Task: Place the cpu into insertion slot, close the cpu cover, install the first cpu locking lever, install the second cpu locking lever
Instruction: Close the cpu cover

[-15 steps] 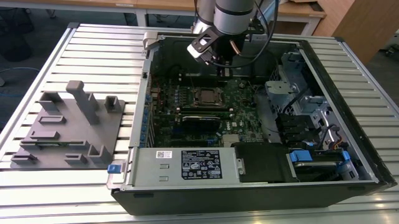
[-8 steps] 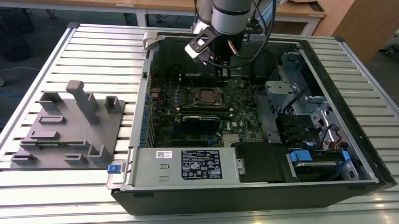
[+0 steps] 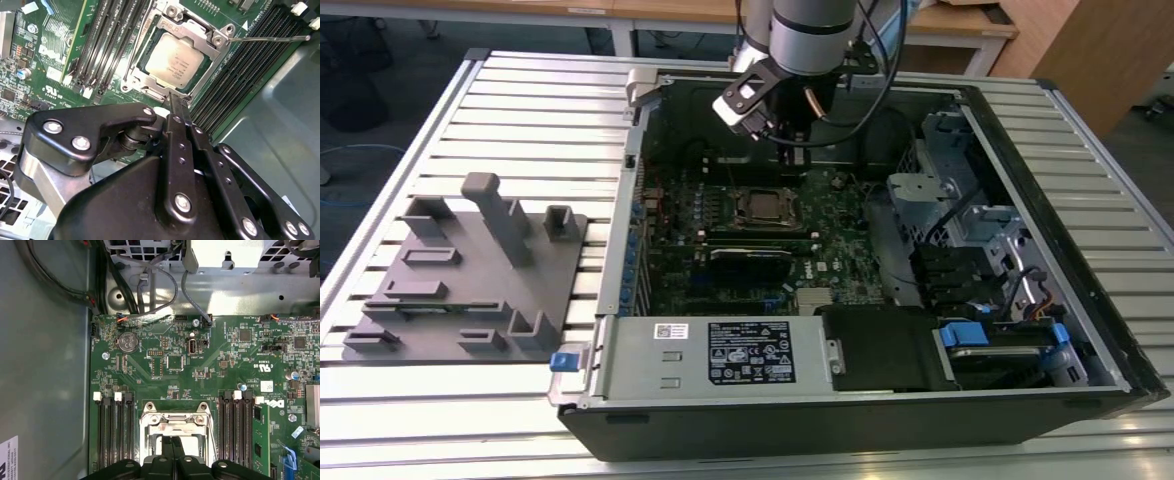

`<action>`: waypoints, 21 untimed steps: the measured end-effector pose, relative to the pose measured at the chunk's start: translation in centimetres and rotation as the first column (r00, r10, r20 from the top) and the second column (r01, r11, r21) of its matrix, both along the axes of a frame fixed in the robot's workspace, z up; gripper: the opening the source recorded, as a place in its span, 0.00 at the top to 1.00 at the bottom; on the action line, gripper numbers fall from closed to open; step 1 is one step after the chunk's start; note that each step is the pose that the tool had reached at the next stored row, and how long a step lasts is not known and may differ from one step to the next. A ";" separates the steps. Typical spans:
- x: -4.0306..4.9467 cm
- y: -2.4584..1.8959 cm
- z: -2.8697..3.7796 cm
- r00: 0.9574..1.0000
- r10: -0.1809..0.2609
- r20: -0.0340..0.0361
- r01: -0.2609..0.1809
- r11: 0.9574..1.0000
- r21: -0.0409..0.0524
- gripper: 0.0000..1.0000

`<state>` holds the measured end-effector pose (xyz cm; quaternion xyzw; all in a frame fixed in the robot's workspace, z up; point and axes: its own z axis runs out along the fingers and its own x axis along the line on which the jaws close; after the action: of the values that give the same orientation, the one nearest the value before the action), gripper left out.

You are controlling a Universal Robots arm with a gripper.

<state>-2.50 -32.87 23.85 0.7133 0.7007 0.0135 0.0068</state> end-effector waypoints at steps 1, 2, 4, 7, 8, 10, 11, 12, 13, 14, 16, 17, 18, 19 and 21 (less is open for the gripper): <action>-0.05 0.00 -0.02 1.000 0.000 0.000 0.000 1.000 0.000 0.90; -0.11 0.00 -0.05 1.000 0.000 0.000 0.000 1.000 0.000 0.90; -0.25 0.00 -0.11 1.000 0.000 0.000 0.000 1.000 0.000 0.90; -0.42 0.00 -0.22 1.000 0.000 0.000 0.000 1.000 0.000 0.90; -0.44 0.00 -0.28 1.000 0.000 0.000 0.000 1.000 0.000 0.90; -0.49 0.00 -0.44 1.000 0.000 0.000 0.000 1.000 0.000 0.90; -0.51 0.00 -0.53 1.000 0.000 0.000 0.000 1.000 0.000 0.90; -0.52 0.00 -0.58 1.000 0.000 0.000 0.000 1.000 0.000 0.90; -0.52 0.00 -0.59 1.000 0.000 0.000 0.000 1.000 0.000 0.90; -0.52 0.00 -0.60 1.000 0.000 0.000 0.000 1.000 0.000 0.90; -0.62 0.00 -0.66 1.000 0.000 0.000 0.000 1.000 0.000 0.90; -0.67 0.00 -0.69 1.000 0.000 0.000 0.000 1.000 0.000 0.90; -0.72 0.00 -0.74 1.000 0.000 0.000 0.000 1.000 0.000 0.90; -0.80 0.00 -0.79 1.000 0.000 0.000 0.000 1.000 0.000 0.90; -0.83 -0.01 -0.94 1.000 0.000 0.000 0.000 1.000 0.000 0.90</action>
<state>-3.33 -32.88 22.91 0.7132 0.7008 0.0134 0.0071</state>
